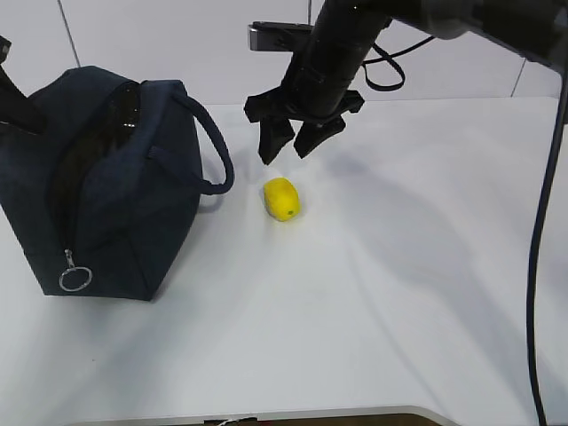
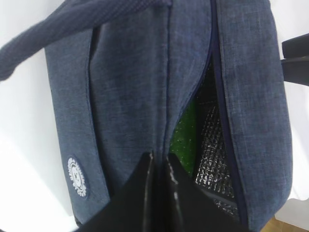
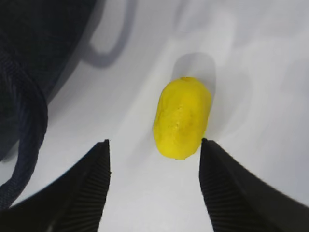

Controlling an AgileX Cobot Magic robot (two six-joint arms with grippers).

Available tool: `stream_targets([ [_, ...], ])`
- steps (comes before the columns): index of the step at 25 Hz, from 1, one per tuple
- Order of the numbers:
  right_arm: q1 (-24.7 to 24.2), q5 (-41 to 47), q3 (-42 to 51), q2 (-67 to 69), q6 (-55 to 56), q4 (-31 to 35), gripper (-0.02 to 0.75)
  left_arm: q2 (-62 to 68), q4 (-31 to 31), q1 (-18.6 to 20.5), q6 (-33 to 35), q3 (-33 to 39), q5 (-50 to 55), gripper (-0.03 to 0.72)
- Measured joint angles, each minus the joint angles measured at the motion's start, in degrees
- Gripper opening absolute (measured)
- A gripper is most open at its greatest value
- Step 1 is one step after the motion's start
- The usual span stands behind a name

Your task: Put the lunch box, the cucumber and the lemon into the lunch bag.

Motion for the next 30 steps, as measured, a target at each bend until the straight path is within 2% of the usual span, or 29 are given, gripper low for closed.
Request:
stream_targets([
  [4, 0.0, -0.14, 0.1, 0.0, 0.0, 0.11, 0.482, 0.0, 0.0, 0.0, 0.0, 0.0, 0.0, -0.01],
  [8, 0.0, -0.2, 0.1, 0.0, 0.0, 0.11, 0.597, 0.0, 0.0, 0.0, 0.0, 0.0, 0.1, -0.01],
  [10, 0.0, -0.2, 0.1, 0.73, 0.26, 0.01, 0.623, 0.0, 0.0, 0.0, 0.0, 0.0, 0.1, -0.01],
  [30, 0.0, -5.56, 0.21, 6.07, 1.02, -1.77, 0.615, 0.0, -0.31, 0.0, 0.0, 0.0, 0.1, -0.01],
])
